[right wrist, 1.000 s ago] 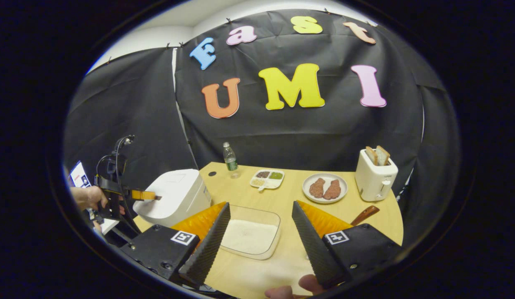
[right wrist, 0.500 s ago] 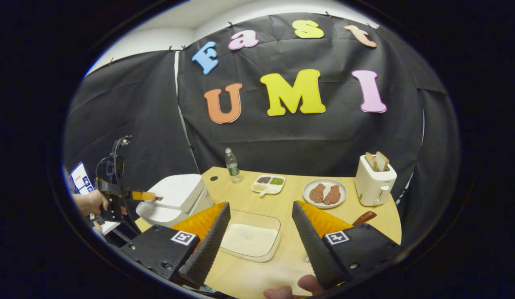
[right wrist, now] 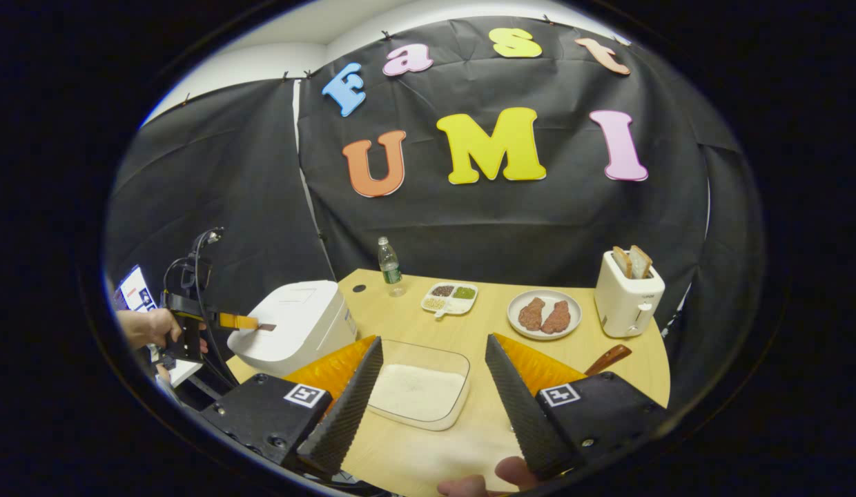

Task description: Close the left gripper, press the button to open the rice cooker; take a wooden spoon from the chopstick holder with the right hand, scoop a spoonful of rice and pour it into the rice cooker, then put the wooden spoon back into the chopstick holder.

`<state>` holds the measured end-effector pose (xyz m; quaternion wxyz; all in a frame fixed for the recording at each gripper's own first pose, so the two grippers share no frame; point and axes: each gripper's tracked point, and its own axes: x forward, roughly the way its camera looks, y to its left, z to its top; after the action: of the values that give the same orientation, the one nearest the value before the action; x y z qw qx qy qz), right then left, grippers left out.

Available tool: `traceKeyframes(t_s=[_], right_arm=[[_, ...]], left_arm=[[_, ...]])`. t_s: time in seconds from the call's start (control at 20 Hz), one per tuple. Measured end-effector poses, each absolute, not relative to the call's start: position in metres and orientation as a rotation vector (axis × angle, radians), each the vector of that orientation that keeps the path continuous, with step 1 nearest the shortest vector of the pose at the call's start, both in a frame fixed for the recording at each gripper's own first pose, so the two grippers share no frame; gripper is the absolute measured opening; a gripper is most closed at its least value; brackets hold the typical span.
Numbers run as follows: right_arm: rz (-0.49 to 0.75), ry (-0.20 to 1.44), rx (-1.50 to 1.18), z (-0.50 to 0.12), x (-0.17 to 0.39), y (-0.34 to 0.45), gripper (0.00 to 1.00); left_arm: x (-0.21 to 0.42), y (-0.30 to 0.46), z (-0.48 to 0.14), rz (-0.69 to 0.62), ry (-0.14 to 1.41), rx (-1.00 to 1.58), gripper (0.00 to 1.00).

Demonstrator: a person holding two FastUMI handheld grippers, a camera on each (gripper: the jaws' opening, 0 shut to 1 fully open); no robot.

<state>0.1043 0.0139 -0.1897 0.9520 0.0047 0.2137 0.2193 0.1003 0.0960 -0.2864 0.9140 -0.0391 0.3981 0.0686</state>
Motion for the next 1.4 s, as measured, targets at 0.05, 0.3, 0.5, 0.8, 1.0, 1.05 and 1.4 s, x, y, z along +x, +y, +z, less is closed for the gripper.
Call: traceKeyframes(t_s=[0.05, 0.3, 0.5, 0.8, 1.0, 1.05, 1.4], right_arm=[[0.450, 0.441, 0.010, -0.191, 0.104, 0.016, 0.98], [0.481, 0.412, 0.006, -0.180, 0.102, 0.027, 0.98], [0.458, 0.403, 0.030, -0.179, 0.106, 0.017, 0.98], [0.442, 0.394, 0.034, -0.176, 0.106, 0.011, 0.98], [0.425, 0.332, 0.015, -0.154, 0.102, 0.020, 0.98], [0.419, 0.312, 0.017, -0.145, 0.100, 0.023, 0.98], [0.327, 0.174, -0.013, -0.081, 0.042, 0.043, 0.98]], left_arm=[[0.103, 0.096, -0.286, 0.146, 0.814, -0.080, 1.00], [0.111, 0.093, -0.277, 0.129, 0.700, -0.136, 0.99], [0.102, 0.099, -0.270, 0.178, 0.675, -0.277, 0.94], [0.094, 0.105, -0.233, 0.218, 0.567, -0.304, 0.95], [0.077, 0.105, -0.181, 0.249, 0.417, -0.285, 0.95], [0.072, 0.103, -0.164, 0.248, 0.372, -0.271, 0.95], [0.012, 0.078, -0.063, 0.176, 0.104, -0.186, 0.94]])
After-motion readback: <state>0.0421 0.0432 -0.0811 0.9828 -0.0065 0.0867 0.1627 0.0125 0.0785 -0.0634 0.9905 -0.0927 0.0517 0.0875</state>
